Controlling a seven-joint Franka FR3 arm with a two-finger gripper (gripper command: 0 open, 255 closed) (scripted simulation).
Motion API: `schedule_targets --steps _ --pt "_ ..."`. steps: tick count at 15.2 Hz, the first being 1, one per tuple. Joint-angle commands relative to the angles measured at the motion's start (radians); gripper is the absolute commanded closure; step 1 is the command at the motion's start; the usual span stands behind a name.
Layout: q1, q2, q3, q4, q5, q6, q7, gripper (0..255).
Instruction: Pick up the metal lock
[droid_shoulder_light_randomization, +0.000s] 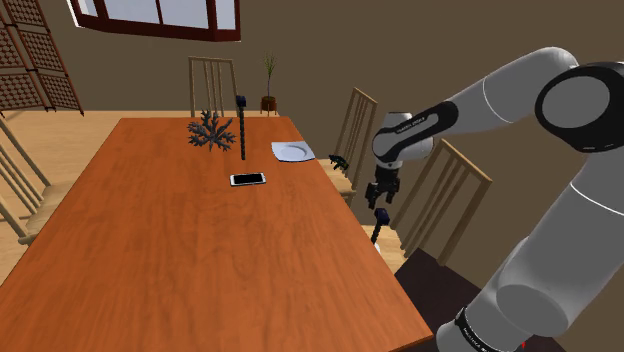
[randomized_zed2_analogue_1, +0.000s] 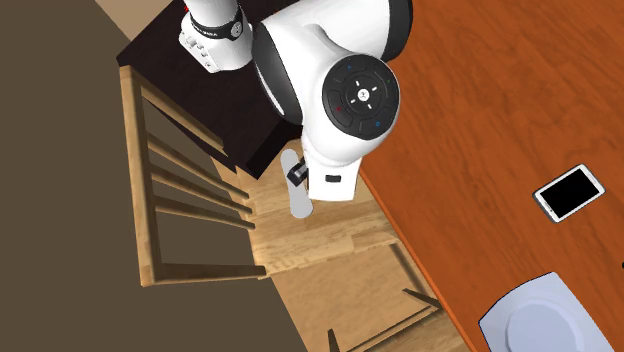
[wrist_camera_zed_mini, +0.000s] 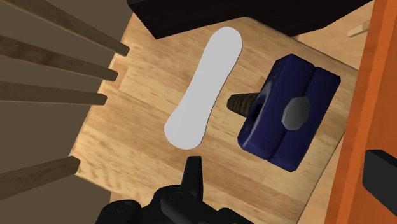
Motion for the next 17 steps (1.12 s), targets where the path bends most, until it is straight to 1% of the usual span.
schedule_targets --steps 1,3,5,6,15,17 --pt "0.000 0.025 0.001 -0.005 0.011 0.029 -0.008 0" --pt "-0.001 0.048 0.002 -0.011 0.022 0.056 -0.016 0" --pt "-0.001 0.054 0.002 -0.012 0.025 0.064 -0.018 0" --pt "-0.001 0.050 0.002 -0.012 0.023 0.059 -0.018 255" --pt "-0.001 0.054 0.002 -0.012 0.025 0.064 -0.019 255" --pt "0.000 0.032 0.001 -0.007 0.014 0.037 -0.011 255"
